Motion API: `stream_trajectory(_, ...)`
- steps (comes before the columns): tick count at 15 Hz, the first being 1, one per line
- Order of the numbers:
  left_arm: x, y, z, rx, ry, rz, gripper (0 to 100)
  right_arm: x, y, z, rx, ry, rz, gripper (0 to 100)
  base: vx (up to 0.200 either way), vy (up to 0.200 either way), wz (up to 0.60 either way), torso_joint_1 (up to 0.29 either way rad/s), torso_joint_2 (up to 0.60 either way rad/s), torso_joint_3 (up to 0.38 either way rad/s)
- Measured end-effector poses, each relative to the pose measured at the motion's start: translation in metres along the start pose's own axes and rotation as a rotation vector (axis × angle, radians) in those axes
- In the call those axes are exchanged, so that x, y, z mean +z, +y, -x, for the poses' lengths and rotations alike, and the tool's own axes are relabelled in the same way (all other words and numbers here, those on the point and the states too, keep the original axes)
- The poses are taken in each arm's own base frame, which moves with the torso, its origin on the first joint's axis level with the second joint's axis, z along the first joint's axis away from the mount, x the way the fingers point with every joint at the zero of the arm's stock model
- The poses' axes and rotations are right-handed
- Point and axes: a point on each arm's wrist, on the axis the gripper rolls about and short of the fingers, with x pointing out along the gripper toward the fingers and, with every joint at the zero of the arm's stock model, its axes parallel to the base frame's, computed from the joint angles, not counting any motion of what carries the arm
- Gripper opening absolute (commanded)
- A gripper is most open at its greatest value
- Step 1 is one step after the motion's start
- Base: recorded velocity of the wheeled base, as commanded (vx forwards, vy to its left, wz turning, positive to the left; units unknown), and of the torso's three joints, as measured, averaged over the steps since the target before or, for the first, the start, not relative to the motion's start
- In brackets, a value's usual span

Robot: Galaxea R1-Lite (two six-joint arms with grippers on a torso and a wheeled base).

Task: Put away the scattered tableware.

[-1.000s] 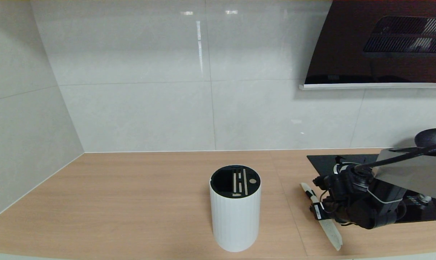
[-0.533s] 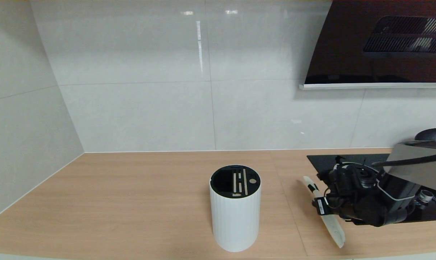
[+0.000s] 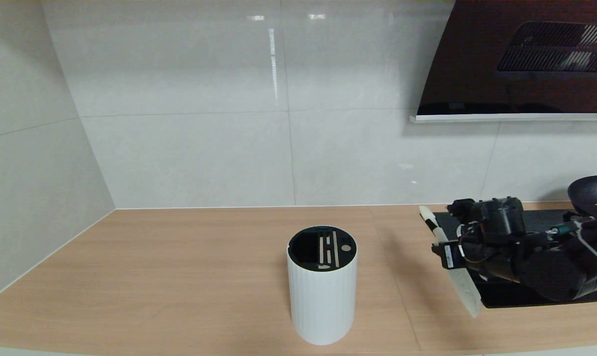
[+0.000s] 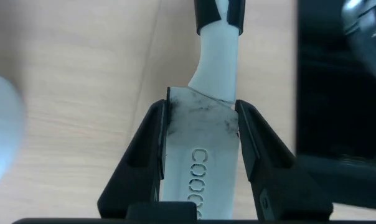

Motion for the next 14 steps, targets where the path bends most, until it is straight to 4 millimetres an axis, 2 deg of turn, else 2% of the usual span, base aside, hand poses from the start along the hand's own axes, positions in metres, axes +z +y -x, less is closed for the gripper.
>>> stream_trajectory(1,0.01,0.0,0.003,-0.034,-0.027,-0.003,100,0.01,0.004,0.014,0.009,-0.032,-0.002,0,0.0,0.0,0.0,0.0,0.0,0.0)
stream_trajectory(4,0.057,-0.001,0.006,-0.198,-0.048,-0.007,100,0.041,0.022,0.054,0.061,-0.158,0.003,0,0.0,0.0,0.0,0.0,0.0,0.0)
stream_trajectory(7,0.102,-0.001,-0.017,-0.39,0.033,0.012,100,0.073,0.037,0.077,0.083,-0.248,0.008,0,0.0,0.0,0.0,0.0,0.0,0.0)
stream_trajectory(9,0.128,-0.001,-0.052,-0.51,0.105,0.039,100,0.091,0.052,0.091,0.127,-0.308,0.016,0,0.0,0.0,0.0,0.0,0.0,0.0)
stream_trajectory(11,0.146,-0.004,-0.097,-0.607,0.146,0.063,100,0.098,0.066,0.104,0.173,-0.349,0.028,0,0.0,0.0,0.0,0.0,0.0,0.0)
stream_trajectory(14,0.159,-0.027,-0.168,-0.739,0.159,0.153,100,0.093,0.083,0.121,0.173,-0.369,0.041,0,0.0,0.0,0.0,0.0,0.0,0.0)
